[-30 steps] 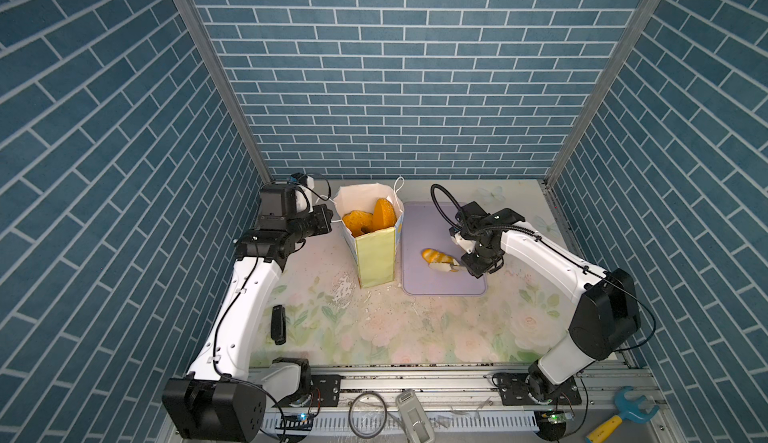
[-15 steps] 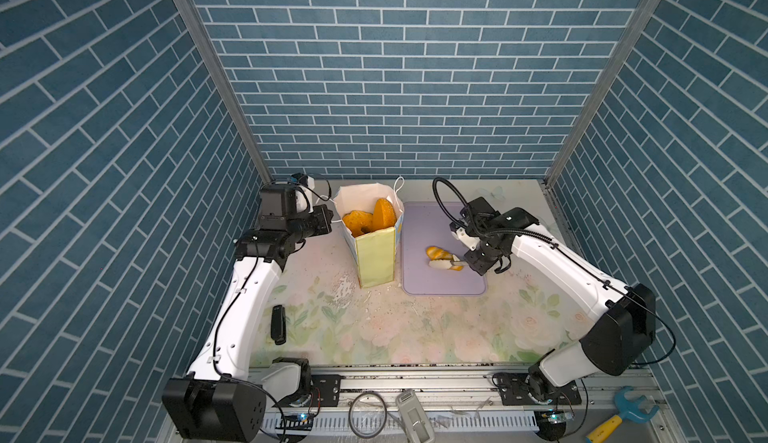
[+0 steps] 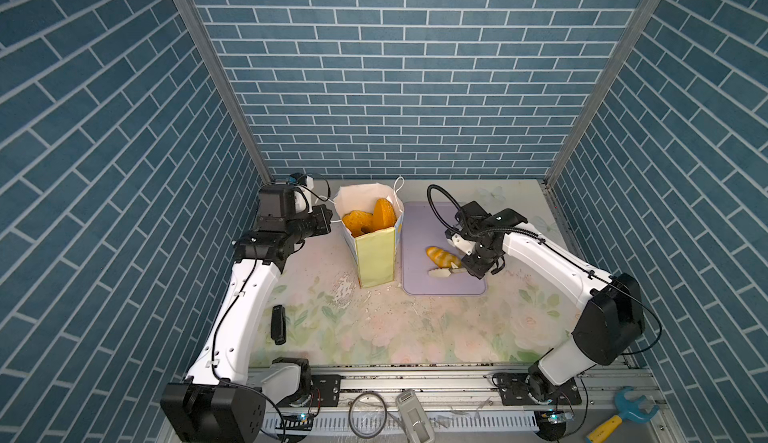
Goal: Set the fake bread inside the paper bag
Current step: 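Lower the open tongs around the pale striped roll on the tray, then close the tongs on the pale striped roll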
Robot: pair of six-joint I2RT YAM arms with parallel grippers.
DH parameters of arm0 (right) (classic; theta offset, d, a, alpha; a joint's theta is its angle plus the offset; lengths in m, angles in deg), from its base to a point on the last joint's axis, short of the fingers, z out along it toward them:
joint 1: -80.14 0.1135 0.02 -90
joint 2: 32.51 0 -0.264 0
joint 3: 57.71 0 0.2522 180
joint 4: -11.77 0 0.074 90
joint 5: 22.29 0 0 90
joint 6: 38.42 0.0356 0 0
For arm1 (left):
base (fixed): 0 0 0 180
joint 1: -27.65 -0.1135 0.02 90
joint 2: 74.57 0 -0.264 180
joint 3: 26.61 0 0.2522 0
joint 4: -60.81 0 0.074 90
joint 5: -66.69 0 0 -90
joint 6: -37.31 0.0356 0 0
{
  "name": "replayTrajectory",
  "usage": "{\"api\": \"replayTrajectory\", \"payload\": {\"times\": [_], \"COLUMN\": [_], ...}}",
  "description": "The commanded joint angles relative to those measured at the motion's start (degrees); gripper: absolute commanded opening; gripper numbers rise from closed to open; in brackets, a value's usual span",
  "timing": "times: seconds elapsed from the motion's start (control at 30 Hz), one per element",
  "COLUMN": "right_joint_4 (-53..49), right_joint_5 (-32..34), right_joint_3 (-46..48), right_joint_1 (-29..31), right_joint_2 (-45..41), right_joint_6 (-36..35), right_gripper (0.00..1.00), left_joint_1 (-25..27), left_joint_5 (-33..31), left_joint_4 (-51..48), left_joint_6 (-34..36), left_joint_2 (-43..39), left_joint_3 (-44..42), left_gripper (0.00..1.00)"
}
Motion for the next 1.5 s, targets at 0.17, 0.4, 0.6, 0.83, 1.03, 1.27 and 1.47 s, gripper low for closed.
{"api": "replayTrajectory", "payload": {"times": [0.17,0.4,0.6,0.83,1.03,1.27,1.47], "right_joint_4": [3.6,4.1,3.8,4.7,4.1,3.9,3.0], "right_joint_5": [1.8,-1.6,-2.0,-0.9,-2.4,-3.2,-2.9], "right_joint_3": [-0.1,0.2,0.5,0.5,1.3,1.2,-1.0], "right_joint_1": [-0.9,-2.7,-2.7,-3.7,-4.3,-4.3,-4.0], "right_joint_2": [2.4,1.2,1.0,3.1,2.3,1.3,0.8], "right_joint_6": [-0.3,-0.3,-1.1,-0.3,0.9,2.8,4.9], "right_gripper": [0.51,0.51,0.51,0.49,0.43,0.36,0.32], "left_joint_1": [0.2,0.2,0.3,0.5,0.5,0.5,0.4], "left_joint_5": [-0.4,-0.7,-0.8,-0.9,-1.1,-0.5,-0.6], "left_joint_4": [1.3,1.1,1.2,1.3,0.7,0.5,0.8], "left_joint_6": [-1.2,-1.3,-1.3,-1.5,-1.3,-1.1,-1.0], "left_joint_2": [-0.4,0.5,0.9,1.0,1.2,2.8,3.5], "left_joint_3": [-0.9,-0.5,-0.1,-0.1,0.2,1.1,0.9], "left_gripper": [0.11,0.11,0.11,0.11,0.11,0.11,0.11]}}
